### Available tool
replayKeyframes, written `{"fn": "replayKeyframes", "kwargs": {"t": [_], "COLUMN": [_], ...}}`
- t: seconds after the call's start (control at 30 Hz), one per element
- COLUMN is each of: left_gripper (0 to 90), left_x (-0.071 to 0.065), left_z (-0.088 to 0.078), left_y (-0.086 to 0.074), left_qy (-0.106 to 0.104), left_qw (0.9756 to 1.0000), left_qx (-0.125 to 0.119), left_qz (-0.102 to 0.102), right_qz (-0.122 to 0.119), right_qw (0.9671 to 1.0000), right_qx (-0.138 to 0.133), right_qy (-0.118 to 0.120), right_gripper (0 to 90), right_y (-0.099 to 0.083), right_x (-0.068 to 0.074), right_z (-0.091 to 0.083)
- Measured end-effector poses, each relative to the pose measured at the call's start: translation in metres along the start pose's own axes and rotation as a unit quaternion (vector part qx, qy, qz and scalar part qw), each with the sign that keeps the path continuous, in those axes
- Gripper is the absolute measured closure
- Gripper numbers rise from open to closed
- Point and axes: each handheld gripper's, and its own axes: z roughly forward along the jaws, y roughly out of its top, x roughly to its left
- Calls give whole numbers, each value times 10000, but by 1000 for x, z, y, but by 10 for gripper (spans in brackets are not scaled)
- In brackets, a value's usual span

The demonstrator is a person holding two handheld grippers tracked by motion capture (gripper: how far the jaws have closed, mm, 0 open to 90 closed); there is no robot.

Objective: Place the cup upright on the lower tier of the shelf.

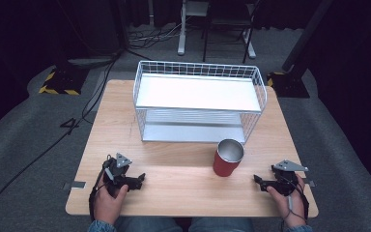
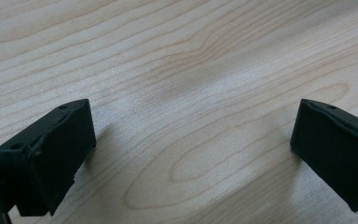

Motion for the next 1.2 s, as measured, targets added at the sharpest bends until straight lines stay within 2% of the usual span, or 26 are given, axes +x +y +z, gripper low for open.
{"fn": "replayKeyframes", "kwargs": {"t": [0.73,1.03,1.17,1.2], "left_gripper": [2,3,3,3], "left_x": [0,0,0,0], "left_z": [0,0,0,0], "left_y": [0,0,0,0], "left_qy": [-7,-4,-5,12], "left_qw": [10000,10000,10000,10000], "left_qx": [-4,0,0,0], "left_qz": [3,2,0,-7], "right_qz": [-9,57,48,49], "right_qw": [10000,9998,9995,9991], "right_qx": [-10,-122,-228,-336], "right_qy": [38,169,221,270], "right_gripper": [137,164,164,164], "right_y": [0,1,2,5], "right_x": [1,1,5,9], "right_z": [0,-1,-5,-10]}}
